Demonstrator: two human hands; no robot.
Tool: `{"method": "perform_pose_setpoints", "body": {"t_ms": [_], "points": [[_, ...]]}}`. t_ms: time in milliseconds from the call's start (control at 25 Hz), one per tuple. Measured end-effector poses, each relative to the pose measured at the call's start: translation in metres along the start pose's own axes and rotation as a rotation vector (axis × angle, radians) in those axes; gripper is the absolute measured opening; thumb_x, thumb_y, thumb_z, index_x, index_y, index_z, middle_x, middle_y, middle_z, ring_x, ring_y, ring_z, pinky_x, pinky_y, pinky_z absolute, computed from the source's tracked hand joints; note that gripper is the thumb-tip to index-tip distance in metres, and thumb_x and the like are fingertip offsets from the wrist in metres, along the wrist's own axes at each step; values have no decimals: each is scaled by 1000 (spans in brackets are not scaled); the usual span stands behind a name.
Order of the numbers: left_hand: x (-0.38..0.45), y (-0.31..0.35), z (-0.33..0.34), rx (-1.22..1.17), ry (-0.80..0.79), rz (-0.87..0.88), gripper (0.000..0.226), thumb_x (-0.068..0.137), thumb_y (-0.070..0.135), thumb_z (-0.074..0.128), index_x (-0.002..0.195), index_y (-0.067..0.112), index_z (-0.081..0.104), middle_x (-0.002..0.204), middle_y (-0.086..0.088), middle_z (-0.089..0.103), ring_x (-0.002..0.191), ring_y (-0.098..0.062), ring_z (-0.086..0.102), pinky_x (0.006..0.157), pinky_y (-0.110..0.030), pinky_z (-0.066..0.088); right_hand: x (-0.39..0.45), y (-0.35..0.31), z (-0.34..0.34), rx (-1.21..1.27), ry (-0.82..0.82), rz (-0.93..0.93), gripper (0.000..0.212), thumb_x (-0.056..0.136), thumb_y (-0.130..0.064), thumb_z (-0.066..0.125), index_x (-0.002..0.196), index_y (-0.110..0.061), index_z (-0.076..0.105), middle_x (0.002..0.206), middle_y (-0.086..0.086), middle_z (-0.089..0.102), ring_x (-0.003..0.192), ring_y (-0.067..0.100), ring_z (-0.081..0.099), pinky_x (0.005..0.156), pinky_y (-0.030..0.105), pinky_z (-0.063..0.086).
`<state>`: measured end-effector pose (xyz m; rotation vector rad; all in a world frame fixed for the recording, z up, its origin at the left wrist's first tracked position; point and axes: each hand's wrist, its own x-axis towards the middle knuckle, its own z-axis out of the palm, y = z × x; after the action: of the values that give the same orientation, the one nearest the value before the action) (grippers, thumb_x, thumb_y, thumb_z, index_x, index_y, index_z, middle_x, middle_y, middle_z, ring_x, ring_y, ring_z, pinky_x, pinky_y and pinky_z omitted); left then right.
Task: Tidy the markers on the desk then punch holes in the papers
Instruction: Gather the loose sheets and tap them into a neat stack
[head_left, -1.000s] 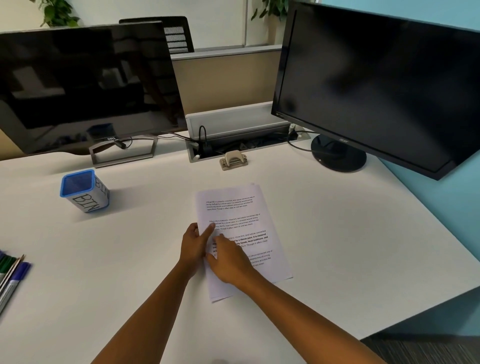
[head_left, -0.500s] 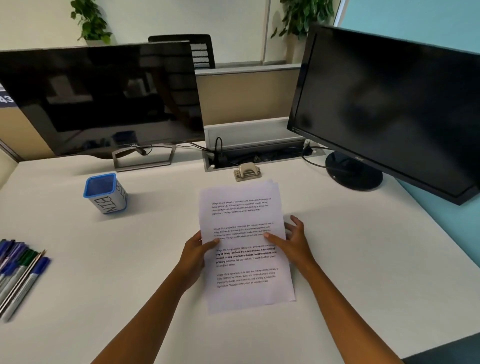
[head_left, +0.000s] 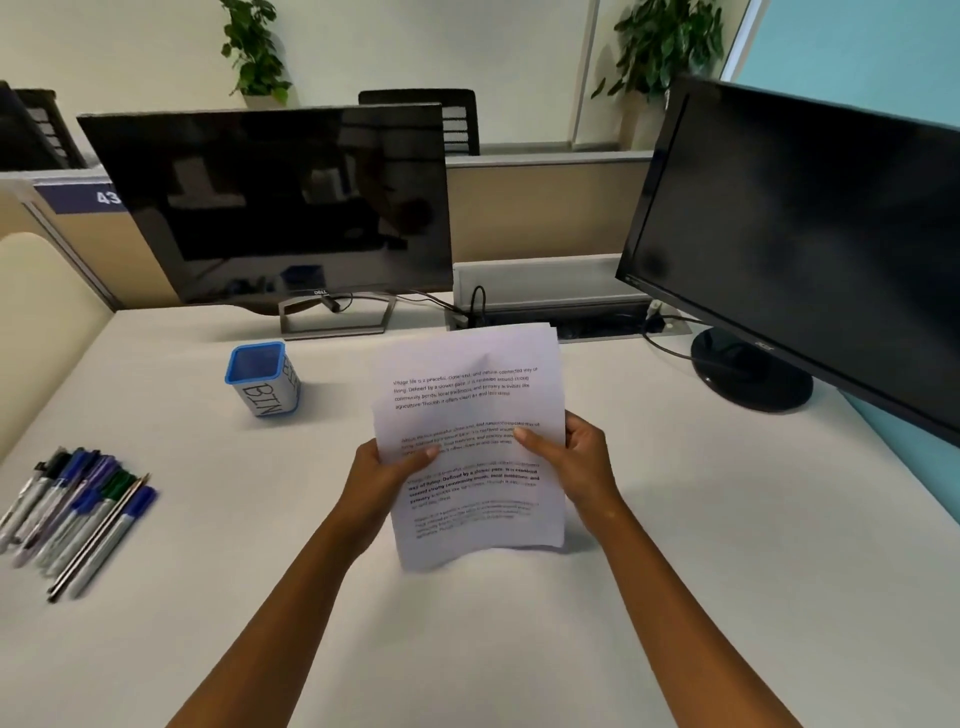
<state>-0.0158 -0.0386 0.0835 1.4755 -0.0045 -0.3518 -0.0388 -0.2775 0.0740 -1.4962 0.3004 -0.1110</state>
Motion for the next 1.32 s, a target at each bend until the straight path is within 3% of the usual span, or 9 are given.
{"method": "perform_pose_setpoints", "body": {"t_ms": [200,320,680,840,1160,1320], "points": [[-9,29,-6,7,82,162,28,83,6,75,110,13,71,106,-2,77,93,-21,74,72,-27,59,-2,-29,17,43,-26,-135,28,80,-13,79,108,-10,71,100,3,76,82,20,73,68,29,59],[-14,39,-10,58,94,238,24,87,5,69,106,21,71,101,10,77,89,-13,74,69,-21,57,-4,-38,22,41,-26,-210,26,81,-12,78,106,-7,71,100,3,76,82,20,73,69,29,60],[-17,31,-7,81,158,258,17,93,16,63,100,29,70,91,15,77,86,-13,74,64,-24,59,-9,-33,32,21,-3,-211,18,84,-15,75,102,-16,71,95,-1,75,75,11,72,60,21,55],[-14,38,-8,77,207,301,19,92,17,65,100,34,68,88,17,76,80,-10,73,61,-23,59,-9,-41,31,19,-24,-236,19,84,-17,75,103,-19,71,98,-1,75,77,13,72,62,23,57],[-11,18,-1,56,115,223,27,84,14,76,105,29,69,96,11,77,91,-19,73,70,-32,62,-8,-13,29,-7,-101,-122,29,78,-11,79,102,-25,70,98,-4,75,87,19,73,66,26,59],[-8,21,-5,34,117,240,26,85,12,74,104,29,68,93,13,77,86,-15,74,66,-27,60,-6,-16,24,16,-119,-131,26,81,-12,77,103,-23,70,98,-4,76,84,18,73,68,28,60]]}}
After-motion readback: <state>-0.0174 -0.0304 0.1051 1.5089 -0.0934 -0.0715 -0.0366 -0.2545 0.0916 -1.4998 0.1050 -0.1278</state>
